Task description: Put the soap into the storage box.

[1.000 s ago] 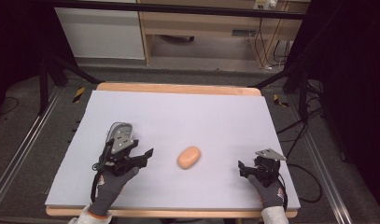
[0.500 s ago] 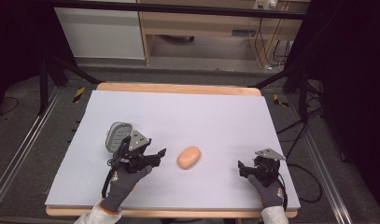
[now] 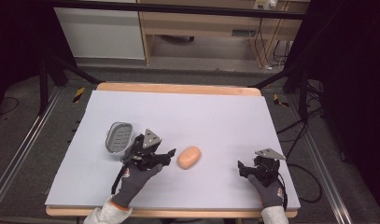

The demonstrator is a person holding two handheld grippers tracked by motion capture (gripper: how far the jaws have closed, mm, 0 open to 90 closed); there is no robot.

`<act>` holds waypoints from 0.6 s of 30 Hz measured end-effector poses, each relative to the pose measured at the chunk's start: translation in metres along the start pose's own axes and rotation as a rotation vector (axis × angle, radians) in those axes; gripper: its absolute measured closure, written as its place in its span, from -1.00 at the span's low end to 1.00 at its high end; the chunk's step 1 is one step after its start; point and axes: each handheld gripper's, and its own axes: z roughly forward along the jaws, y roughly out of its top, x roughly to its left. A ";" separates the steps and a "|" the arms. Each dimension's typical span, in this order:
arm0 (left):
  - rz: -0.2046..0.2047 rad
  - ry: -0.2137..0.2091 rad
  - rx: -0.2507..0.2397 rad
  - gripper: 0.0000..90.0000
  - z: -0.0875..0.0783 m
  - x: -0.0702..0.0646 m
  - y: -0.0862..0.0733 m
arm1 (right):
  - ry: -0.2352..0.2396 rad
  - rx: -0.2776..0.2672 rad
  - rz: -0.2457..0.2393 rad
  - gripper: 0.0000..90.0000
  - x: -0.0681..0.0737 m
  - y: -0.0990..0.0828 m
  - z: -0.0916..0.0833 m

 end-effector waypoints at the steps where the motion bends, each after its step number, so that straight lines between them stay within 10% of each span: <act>1: 0.005 0.000 0.004 -0.25 0.001 -0.001 0.000 | 0.000 0.000 0.000 -0.86 0.000 0.000 0.000; 18: 0.060 -0.024 0.048 -0.25 0.024 -0.020 0.006 | 0.009 0.004 0.003 -0.86 0.000 0.001 0.000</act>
